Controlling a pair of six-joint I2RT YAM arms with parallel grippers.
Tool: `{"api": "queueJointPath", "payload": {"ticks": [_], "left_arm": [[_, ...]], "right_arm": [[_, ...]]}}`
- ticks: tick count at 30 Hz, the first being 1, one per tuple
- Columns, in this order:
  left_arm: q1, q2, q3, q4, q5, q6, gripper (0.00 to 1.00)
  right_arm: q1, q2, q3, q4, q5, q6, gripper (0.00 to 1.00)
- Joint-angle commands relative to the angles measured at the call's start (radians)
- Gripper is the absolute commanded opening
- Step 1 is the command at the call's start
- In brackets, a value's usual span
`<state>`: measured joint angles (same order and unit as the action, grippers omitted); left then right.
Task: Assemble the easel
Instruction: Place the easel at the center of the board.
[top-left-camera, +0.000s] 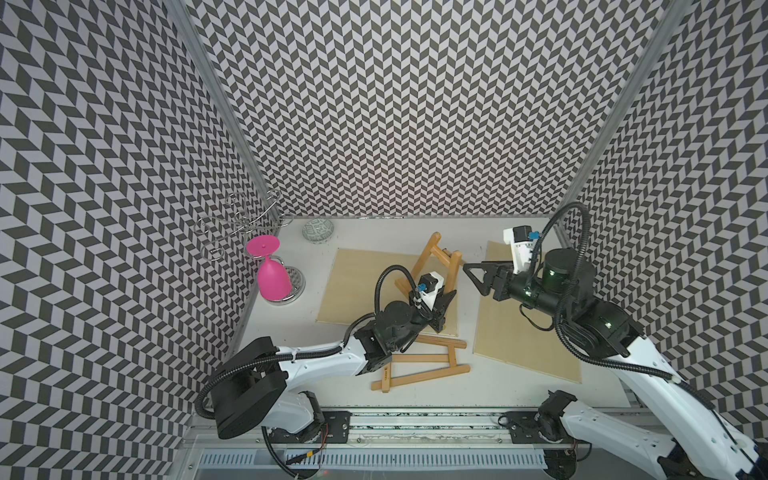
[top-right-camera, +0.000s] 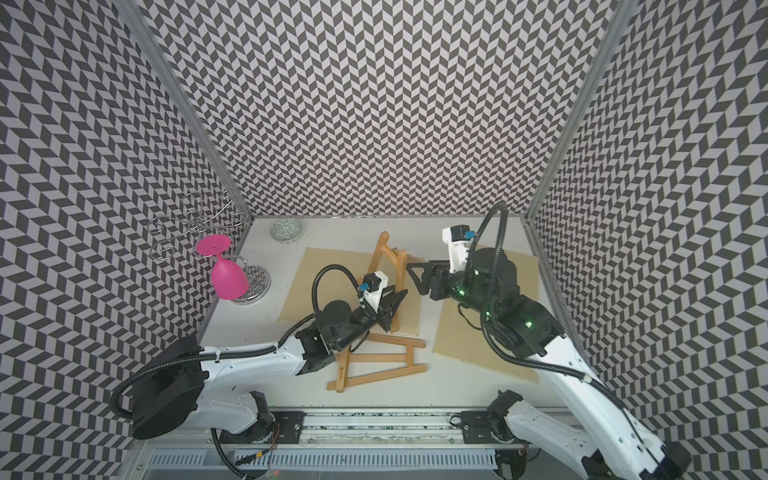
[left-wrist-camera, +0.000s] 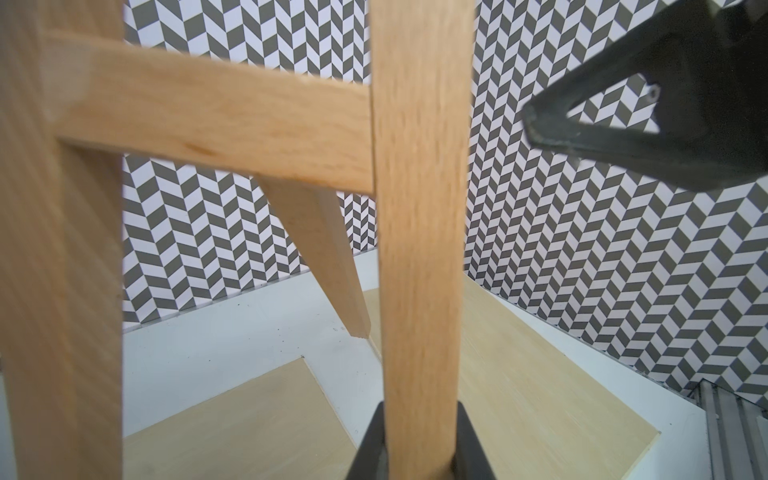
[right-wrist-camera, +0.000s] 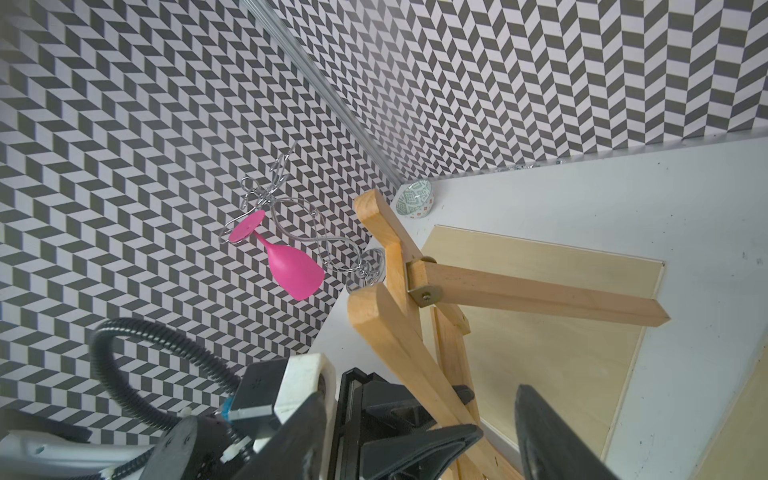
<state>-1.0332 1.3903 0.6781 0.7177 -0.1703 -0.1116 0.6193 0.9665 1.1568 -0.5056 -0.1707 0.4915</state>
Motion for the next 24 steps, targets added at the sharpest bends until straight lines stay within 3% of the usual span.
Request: {"api": "queueJointPath", "payload": {"ticks": [1,6,15,24], "left_arm": [[0.001,0.000,0.054,0.080,0.002,-0.013,0.00],[0.001,0.006,0.066,0.067,0.002,-0.026,0.00],[0.001,0.009,0.074,0.047,0.002,-0.028,0.00],[0.001,0.024,0.079,0.043,-0.013,-0.028,0.00]], "right_arm": [[0.043,0.037,0.048,0.029,0.066,-0.042,0.65],[0.099,0.070,0.049,0.077,0.170,-0.063,0.60],[0.114,0.151,0.094,0.105,0.232,-0.136,0.52],[0.114,0.179,0.081,0.145,0.211,-0.168,0.32]]}}
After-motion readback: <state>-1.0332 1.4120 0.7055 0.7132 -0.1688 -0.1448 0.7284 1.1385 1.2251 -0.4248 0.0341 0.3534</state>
